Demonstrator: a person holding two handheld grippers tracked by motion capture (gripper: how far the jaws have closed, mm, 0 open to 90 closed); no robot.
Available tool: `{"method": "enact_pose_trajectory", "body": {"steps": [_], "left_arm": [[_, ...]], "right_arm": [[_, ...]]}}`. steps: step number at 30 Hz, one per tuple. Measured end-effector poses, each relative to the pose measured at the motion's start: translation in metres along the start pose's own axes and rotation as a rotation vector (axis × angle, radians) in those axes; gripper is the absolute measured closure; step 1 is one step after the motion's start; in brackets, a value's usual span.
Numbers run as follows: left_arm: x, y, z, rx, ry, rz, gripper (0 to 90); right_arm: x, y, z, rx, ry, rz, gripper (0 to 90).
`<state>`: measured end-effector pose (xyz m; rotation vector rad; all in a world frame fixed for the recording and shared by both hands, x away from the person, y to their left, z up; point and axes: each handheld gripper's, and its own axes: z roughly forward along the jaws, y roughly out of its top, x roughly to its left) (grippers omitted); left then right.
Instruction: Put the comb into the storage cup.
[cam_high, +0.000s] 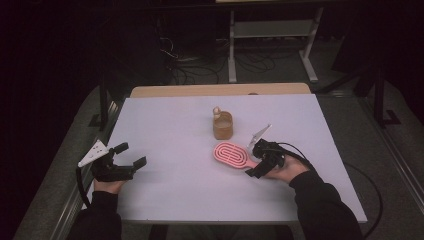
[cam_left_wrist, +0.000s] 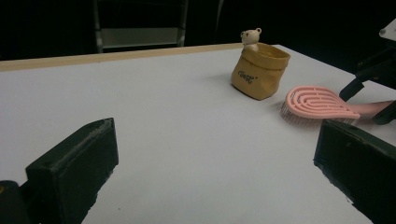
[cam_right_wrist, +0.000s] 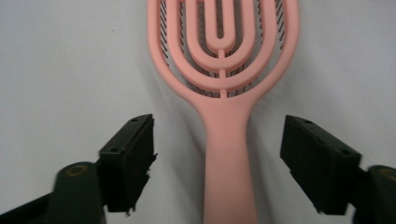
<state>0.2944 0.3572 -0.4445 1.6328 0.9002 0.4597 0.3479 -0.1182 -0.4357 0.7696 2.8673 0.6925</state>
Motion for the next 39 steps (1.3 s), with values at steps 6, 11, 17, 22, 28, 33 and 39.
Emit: {"method": "enact_pose_trajectory", "body": {"steps": [6,11,17,22,28,33,39], "left_arm": [[0.000,0.000,0.000,0.001,0.000,0.001,0.0],[0.000,0.000,0.000,0.001,-0.001,0.001,0.0],[0.000,0.000,0.000,0.002,-0.001,0.001,0.0],[0.000,0.000,0.000,0.002,-0.001,0.000,0.0],[0.000,0.000,0.000,0.003,-0.002,0.001,0.0],[0.000,0.000,0.000,0.002,-0.002,0.000,0.0],[0.000,0.000,0.000,0.003,-0.002,0.001,0.0]], "right_arm": [[-0.001,0.000,0.002,0.012,0.003,0.000,37.8],[0.000,0.001,0.005,0.024,0.001,-0.013,45.0],[-0.001,0.002,0.010,0.045,-0.019,-0.013,53.2],[-0.001,0.003,0.009,0.039,-0.016,-0.009,64.2],[-0.001,0.003,0.008,0.046,-0.026,-0.014,66.7],[0.000,0.002,0.008,0.045,-0.029,-0.021,67.3],[0.000,0.001,0.005,0.036,-0.023,-0.027,67.8]]}}
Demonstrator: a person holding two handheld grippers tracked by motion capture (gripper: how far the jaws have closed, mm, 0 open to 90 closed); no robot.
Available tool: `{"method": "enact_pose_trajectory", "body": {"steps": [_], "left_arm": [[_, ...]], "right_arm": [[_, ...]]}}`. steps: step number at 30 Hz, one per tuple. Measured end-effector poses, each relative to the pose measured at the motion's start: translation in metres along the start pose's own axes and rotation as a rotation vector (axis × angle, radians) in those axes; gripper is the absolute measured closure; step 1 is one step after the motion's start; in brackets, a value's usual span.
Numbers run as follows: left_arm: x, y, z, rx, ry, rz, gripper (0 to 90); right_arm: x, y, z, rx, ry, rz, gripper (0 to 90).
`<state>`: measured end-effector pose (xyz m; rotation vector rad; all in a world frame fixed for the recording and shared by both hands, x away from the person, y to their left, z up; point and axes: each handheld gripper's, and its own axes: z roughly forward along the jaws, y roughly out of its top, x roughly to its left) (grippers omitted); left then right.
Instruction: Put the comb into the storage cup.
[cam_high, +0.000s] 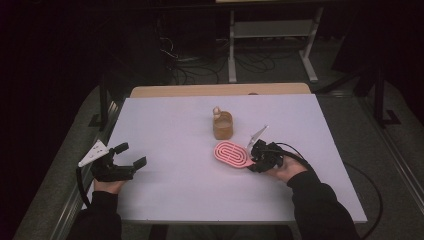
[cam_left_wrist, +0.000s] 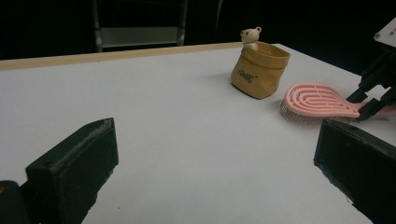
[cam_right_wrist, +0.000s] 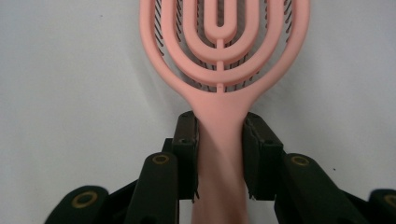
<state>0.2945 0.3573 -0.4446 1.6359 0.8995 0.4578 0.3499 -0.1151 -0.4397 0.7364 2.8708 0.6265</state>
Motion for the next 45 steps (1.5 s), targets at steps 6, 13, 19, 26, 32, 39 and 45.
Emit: {"method": "enact_pose_trajectory", "body": {"steps": [6,13,19,26,32,39,45], "left_arm": [[0.000,0.000,0.000,0.001,0.001,0.000,0.0],[0.000,-0.001,0.000,0.002,0.001,-0.005,0.0],[0.001,-0.002,0.000,0.003,-0.004,-0.016,0.0],[0.000,-0.002,0.002,0.014,-0.006,-0.012,0.0],[-0.001,-0.003,0.003,0.022,-0.011,-0.010,0.0],[0.000,-0.002,0.002,0.015,-0.005,-0.017,0.0],[-0.001,-0.001,0.000,0.016,-0.003,-0.013,0.0]], "right_arm": [[0.000,-0.001,-0.004,-0.017,-0.001,-0.006,67.9],[0.000,-0.002,-0.013,-0.050,0.001,-0.002,68.0],[0.002,-0.003,-0.019,-0.076,0.004,-0.005,68.0],[0.004,-0.002,-0.025,-0.089,0.002,-0.011,68.0],[0.004,0.003,-0.033,-0.105,0.008,-0.018,68.1],[0.006,0.011,-0.044,-0.119,0.013,-0.038,68.0],[0.010,0.019,-0.055,-0.127,-0.004,-0.057,68.1]]}}
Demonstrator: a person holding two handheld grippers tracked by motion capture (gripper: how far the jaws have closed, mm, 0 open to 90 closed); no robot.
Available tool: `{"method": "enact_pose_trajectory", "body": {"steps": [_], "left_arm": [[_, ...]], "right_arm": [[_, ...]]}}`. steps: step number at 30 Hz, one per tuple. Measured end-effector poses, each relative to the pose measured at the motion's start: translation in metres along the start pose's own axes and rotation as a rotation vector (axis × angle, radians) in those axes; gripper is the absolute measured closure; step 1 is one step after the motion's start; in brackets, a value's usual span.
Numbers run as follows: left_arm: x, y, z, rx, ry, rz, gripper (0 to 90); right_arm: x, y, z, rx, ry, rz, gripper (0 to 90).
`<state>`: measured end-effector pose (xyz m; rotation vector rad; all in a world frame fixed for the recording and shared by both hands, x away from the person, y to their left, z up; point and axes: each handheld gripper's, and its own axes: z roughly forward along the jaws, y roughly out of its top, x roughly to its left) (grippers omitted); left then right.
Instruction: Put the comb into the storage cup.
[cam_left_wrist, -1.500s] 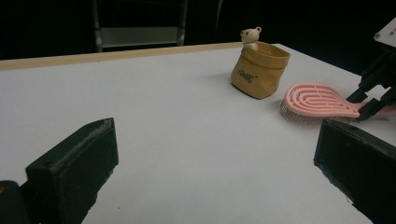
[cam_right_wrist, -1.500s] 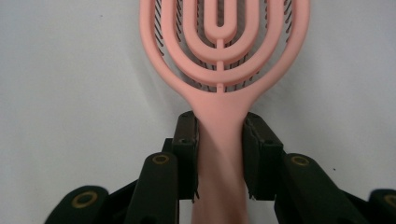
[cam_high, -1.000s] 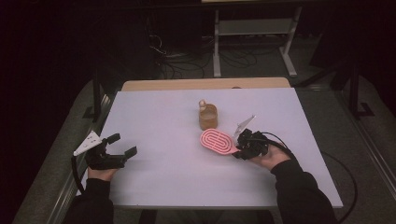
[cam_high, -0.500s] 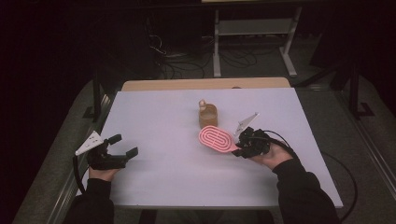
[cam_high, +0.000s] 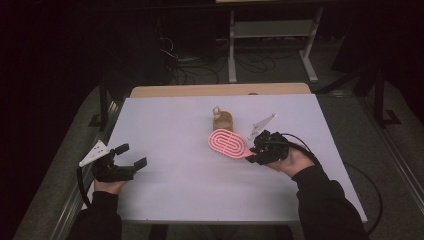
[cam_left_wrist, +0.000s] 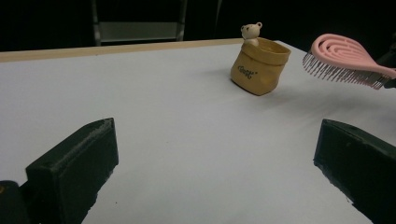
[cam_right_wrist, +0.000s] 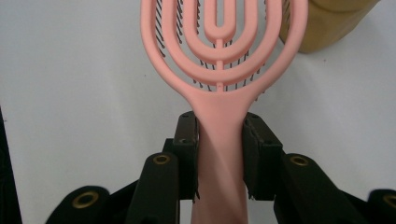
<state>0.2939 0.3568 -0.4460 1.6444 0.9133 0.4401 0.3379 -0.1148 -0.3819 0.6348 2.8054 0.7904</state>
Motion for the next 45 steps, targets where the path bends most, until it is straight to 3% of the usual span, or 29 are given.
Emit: {"method": "enact_pose_trajectory", "body": {"steps": [5,11,20,26,31,38,41,45], "left_arm": [[-0.002,0.002,-0.002,-0.005,0.002,0.004,0.0],[-0.008,0.004,-0.001,0.026,-0.003,0.023,0.0],[-0.014,0.018,0.001,-0.001,-0.034,0.013,0.0],[-0.015,0.027,0.002,0.017,-0.048,0.005,0.0],[-0.016,0.037,0.004,0.013,-0.084,-0.064,0.0],[-0.018,0.053,0.007,0.022,-0.094,-0.095,0.0],[-0.019,0.060,0.011,0.019,-0.145,-0.166,0.0],[-0.029,0.071,0.020,0.050,-0.168,-0.155,0.0]], "right_arm": [[0.003,0.012,-0.009,-0.011,-0.006,-0.021,68.1],[0.003,0.024,-0.016,-0.036,0.009,-0.035,68.1],[0.002,0.043,-0.025,-0.049,0.004,-0.058,68.1],[0.004,0.055,-0.029,-0.052,-0.002,-0.076,68.1],[0.004,0.064,-0.031,-0.073,-0.003,-0.089,68.1],[0.008,0.071,-0.030,-0.074,-0.005,-0.106,68.1],[0.008,0.073,-0.029,-0.073,-0.009,-0.106,68.1],[0.007,0.074,-0.029,-0.080,-0.008,-0.106,68.1]]}}
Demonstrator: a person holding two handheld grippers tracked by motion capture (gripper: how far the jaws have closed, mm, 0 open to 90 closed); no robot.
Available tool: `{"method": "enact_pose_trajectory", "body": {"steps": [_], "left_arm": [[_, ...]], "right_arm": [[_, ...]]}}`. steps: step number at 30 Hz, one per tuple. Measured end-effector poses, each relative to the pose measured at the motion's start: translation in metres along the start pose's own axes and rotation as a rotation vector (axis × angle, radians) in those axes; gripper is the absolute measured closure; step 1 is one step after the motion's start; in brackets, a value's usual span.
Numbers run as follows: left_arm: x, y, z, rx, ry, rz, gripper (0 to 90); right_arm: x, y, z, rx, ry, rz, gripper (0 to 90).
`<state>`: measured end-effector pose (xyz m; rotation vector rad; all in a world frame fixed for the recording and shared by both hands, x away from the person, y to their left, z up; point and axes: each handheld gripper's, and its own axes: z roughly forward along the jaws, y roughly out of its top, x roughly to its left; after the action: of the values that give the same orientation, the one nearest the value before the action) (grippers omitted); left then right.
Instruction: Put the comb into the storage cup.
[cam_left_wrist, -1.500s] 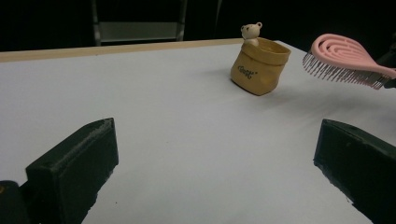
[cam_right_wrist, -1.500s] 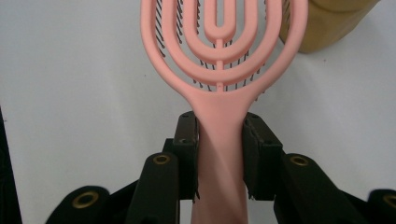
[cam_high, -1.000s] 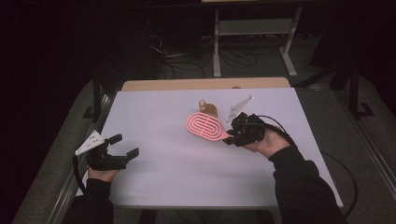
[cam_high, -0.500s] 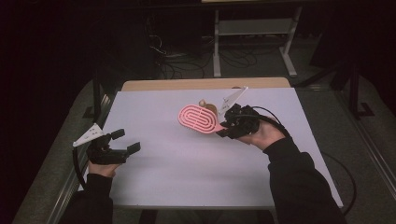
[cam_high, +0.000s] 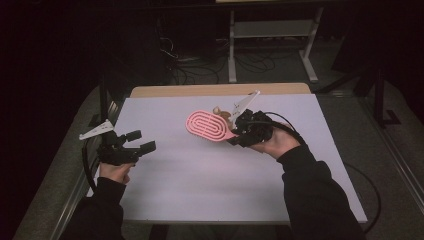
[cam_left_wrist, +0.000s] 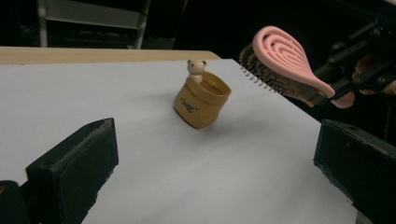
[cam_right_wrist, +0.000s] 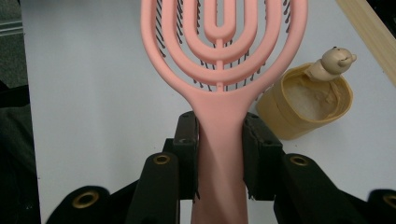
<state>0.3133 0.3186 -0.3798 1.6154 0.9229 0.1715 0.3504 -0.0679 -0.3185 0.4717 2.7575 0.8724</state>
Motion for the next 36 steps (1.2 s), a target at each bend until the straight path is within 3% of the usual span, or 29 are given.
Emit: {"method": "enact_pose_trajectory", "body": {"steps": [4,11,15,25,29,33,36], "left_arm": [[-0.006,0.008,0.009,0.022,-0.029,-0.002,0.0],[-0.012,0.020,0.020,0.016,-0.086,-0.071,0.0],[-0.015,0.026,0.025,0.022,-0.109,-0.090,0.0],[-0.019,0.040,0.044,0.054,-0.134,-0.152,0.0],[-0.021,0.045,0.052,0.072,-0.141,-0.158,0.0],[-0.022,0.046,0.058,0.068,-0.171,-0.192,0.0],[-0.023,0.047,0.062,0.072,-0.167,-0.198,0.0]], "right_arm": [[0.000,0.002,-0.001,-0.004,-0.002,-0.002,68.1],[0.001,0.007,-0.005,-0.011,-0.008,-0.009,68.1],[0.001,0.009,-0.005,-0.021,-0.004,-0.007,68.1],[0.004,0.022,-0.004,-0.023,0.014,-0.026,68.1],[0.005,0.027,-0.003,-0.029,0.014,-0.040,68.1],[0.005,0.030,-0.001,-0.029,0.015,-0.042,68.1],[0.006,0.032,-0.001,-0.038,0.015,-0.045,68.1]]}}
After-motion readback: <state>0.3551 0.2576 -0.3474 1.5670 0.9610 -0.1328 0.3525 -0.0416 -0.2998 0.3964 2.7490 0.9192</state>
